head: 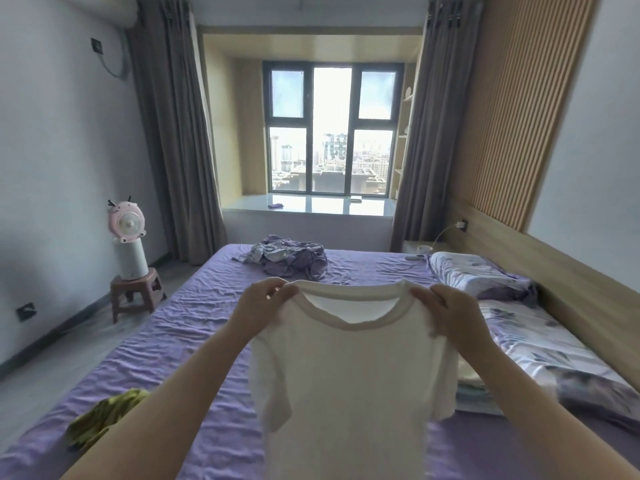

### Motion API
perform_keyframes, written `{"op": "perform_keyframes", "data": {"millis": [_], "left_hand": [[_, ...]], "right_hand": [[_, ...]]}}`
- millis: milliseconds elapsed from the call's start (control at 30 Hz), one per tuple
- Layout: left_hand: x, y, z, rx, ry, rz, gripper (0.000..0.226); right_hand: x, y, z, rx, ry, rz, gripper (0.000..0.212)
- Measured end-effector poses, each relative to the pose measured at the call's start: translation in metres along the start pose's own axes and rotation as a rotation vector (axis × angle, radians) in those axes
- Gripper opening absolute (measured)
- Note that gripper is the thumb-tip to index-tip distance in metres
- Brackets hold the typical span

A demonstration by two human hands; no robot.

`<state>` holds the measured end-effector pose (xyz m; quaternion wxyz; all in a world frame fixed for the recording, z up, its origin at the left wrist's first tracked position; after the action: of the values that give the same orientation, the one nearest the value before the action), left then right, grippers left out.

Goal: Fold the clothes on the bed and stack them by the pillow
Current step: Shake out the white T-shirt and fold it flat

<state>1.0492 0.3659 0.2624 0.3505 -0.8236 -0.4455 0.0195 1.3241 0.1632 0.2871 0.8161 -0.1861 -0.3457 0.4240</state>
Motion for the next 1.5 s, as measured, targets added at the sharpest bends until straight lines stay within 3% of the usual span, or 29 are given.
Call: {"op": "perform_keyframes", "data": {"millis": [167, 267, 567, 700, 833, 1033, 1133, 1233, 1333, 1500], "left_hand": [[-0.016, -0.008, -0.028, 0.386, 0.048, -0.136, 0.041], [-0.025, -0.003, -0.04, 0.536, 0.078, -0.124, 0.047], [-0.02, -0.009, -0.052, 0.61, 0.125, -0.049, 0.048], [0.001, -0.005, -0.039, 0.682, 0.104, 0.08, 0.053], [0.018, 0.03, 0.008, 0.686, 0.017, 0.275, 0.058], [0.024, 0.109, 0.126, 0.622, -0.116, 0.45, 0.036], [0.028, 0.15, 0.188, 0.617, -0.149, 0.504, 0.028], [0.04, 0.171, 0.246, 0.561, -0.232, 0.461, 0.023], [0.054, 0.185, 0.297, 0.513, -0.343, 0.386, 0.022], [0.095, 0.22, 0.353, 0.523, -0.349, 0.386, 0.024]], "right_hand": [[-0.009, -0.007, 0.001, -0.067, -0.065, -0.048, 0.052], [-0.011, -0.005, -0.011, -0.04, -0.043, -0.012, 0.05], [-0.005, 0.007, -0.004, -0.201, -0.137, 0.039, 0.045], [0.009, 0.019, -0.011, -0.21, -0.139, 0.066, 0.05], [0.019, 0.06, -0.047, -0.243, -0.045, 0.179, 0.049], [0.007, 0.178, -0.145, -0.283, 0.177, 0.512, 0.025], [-0.004, 0.231, -0.192, -0.188, 0.294, 0.591, 0.02], [-0.005, 0.272, -0.236, -0.14, 0.433, 0.577, 0.014], [0.002, 0.292, -0.27, -0.165, 0.534, 0.437, 0.013], [0.025, 0.321, -0.319, -0.229, 0.597, 0.339, 0.017]]}}
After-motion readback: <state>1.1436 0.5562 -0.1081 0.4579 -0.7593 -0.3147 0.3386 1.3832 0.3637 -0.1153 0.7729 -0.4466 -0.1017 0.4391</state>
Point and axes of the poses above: each hand's wrist, its own x-axis towards the middle knuckle, its own y-axis out of the palm, z = x × y, the point moved 10 cm from there along x, towards the middle knuckle, and after that the axes turned 12 degrees about z, right-handed, at the moved point
